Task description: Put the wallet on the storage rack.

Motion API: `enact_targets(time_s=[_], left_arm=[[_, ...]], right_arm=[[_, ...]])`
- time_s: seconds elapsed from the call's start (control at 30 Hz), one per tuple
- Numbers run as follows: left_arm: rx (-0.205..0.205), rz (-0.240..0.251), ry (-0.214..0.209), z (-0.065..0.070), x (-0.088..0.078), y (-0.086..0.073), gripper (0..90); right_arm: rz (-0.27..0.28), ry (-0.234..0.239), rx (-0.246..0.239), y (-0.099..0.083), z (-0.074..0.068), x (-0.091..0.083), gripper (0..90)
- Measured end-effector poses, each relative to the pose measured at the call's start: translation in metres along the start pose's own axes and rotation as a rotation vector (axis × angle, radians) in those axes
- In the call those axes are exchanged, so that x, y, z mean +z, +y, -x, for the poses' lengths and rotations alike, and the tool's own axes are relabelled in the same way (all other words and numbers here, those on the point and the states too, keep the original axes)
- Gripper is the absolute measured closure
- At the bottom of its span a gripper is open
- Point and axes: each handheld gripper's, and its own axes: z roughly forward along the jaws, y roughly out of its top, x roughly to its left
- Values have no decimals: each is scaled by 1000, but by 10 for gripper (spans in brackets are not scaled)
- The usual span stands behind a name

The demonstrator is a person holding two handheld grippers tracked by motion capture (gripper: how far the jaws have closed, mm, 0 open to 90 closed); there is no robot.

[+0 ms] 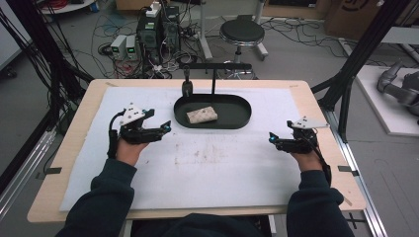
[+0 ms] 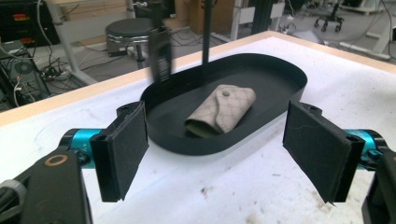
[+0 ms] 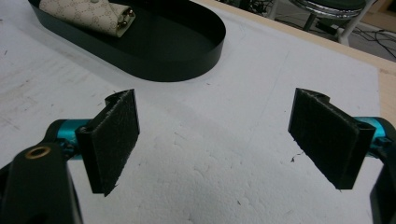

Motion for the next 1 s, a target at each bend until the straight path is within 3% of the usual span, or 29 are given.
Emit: enact_targets(time_s=[0.37, 0.6, 1.0], left_arm=[[-32, 28, 18, -10, -14, -12, 220], [-51, 19, 35, -14, -13, -15, 220], [-51, 15, 40, -15, -13, -16, 221]], right_arm=[[14, 0, 6, 0, -2, -4, 167], [3, 3, 6, -2, -2, -2, 167], [-3, 9, 4, -2, -1, 0, 167]])
